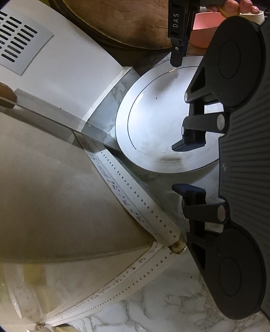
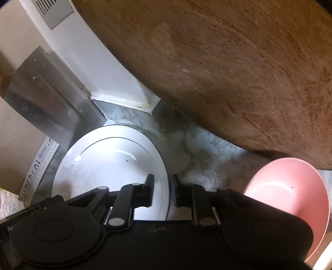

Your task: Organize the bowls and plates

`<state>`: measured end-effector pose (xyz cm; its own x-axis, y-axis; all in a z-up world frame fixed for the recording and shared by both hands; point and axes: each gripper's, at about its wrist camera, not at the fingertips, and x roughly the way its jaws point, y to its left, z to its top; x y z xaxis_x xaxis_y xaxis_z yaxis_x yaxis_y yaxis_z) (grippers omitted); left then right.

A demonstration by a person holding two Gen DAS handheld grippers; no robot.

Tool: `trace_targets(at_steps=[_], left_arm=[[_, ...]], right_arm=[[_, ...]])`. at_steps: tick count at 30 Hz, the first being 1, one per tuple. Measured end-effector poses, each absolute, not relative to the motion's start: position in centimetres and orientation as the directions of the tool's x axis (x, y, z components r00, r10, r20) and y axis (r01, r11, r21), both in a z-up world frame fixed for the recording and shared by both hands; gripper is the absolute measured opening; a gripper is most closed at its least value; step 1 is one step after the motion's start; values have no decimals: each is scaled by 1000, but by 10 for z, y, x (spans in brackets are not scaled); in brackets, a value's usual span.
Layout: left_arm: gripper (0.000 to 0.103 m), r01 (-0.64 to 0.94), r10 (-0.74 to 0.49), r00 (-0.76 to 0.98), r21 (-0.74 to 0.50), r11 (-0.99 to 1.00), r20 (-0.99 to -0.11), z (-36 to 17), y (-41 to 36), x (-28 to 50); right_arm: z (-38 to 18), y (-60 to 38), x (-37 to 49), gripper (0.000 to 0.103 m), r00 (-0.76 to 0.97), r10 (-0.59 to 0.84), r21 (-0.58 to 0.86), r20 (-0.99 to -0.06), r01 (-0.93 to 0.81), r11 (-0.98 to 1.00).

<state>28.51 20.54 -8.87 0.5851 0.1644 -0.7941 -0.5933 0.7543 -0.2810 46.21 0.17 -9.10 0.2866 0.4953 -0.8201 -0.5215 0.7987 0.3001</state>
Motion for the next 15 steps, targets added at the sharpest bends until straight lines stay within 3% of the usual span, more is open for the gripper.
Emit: trace_targets(at_steps=[5, 15], left_arm=[[20, -588, 161, 584, -278, 760, -795, -91, 206, 290], [10, -593, 158, 570, -270, 759, -807, -95, 210, 294]], right_arm=[[-94, 3, 462, 8, 285, 494, 298, -821, -525, 797], [-95, -1, 461, 8, 282, 511, 327, -812, -506, 798]])
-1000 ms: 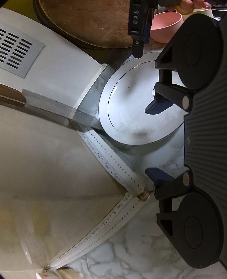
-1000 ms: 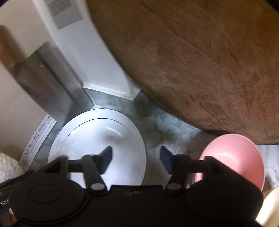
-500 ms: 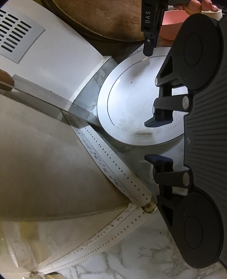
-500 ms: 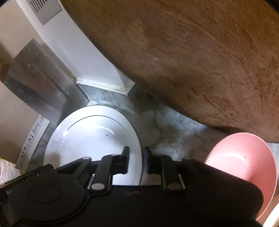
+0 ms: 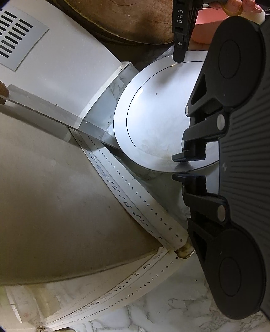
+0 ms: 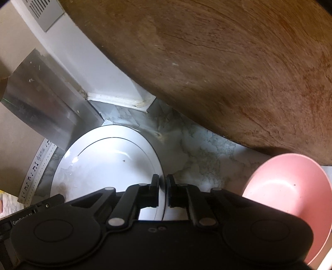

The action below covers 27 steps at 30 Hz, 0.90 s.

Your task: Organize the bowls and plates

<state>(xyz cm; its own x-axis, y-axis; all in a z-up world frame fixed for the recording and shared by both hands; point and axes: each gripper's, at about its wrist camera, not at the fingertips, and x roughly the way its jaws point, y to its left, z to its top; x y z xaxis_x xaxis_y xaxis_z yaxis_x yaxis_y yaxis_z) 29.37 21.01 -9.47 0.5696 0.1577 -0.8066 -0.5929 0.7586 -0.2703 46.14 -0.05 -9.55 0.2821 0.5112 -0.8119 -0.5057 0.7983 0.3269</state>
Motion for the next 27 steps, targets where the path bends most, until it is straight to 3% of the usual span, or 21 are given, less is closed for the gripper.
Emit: trace_targets(at_steps=[27], left_arm=[[9, -540, 137, 611, -284, 792, -780, -84, 199, 261]], right_arm=[[-73, -23, 419, 6, 346, 528, 284, -776, -555, 782]])
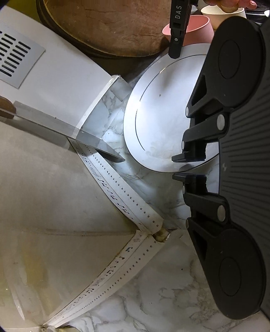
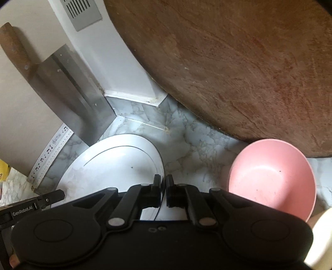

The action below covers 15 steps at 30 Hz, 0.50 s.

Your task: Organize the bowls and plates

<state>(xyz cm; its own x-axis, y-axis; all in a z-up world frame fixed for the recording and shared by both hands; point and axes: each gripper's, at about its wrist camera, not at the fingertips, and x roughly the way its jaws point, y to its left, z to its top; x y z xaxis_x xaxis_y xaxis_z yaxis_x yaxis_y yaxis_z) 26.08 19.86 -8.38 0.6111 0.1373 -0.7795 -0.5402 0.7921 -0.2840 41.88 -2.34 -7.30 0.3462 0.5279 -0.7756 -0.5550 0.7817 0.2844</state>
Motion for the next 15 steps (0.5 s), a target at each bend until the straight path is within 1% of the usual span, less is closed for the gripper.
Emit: trace_targets(at_steps=[15], left_arm=[[9, -517, 122, 659, -329, 790, -743, -61, 197, 215]], right_arm=[[-51, -36, 377, 5, 366, 548, 304, -752, -545, 782]])
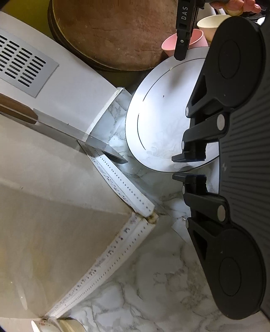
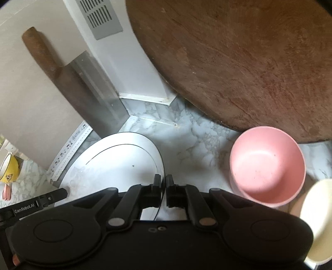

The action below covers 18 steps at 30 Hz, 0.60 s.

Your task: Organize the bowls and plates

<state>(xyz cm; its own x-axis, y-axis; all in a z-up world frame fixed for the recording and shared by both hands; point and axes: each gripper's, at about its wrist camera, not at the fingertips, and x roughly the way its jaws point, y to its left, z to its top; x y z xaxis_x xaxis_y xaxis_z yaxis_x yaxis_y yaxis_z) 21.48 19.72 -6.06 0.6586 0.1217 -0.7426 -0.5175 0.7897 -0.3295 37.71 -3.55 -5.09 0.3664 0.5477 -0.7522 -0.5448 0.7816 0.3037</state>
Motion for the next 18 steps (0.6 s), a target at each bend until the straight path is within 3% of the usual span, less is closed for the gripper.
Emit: trace_targets(at_steps=[18], left_arm=[[9, -528, 143, 686, -353, 773, -714, -44, 213, 126]], right_arm=[[-37, -32, 293, 5, 333, 599, 339, -729, -585, 737]])
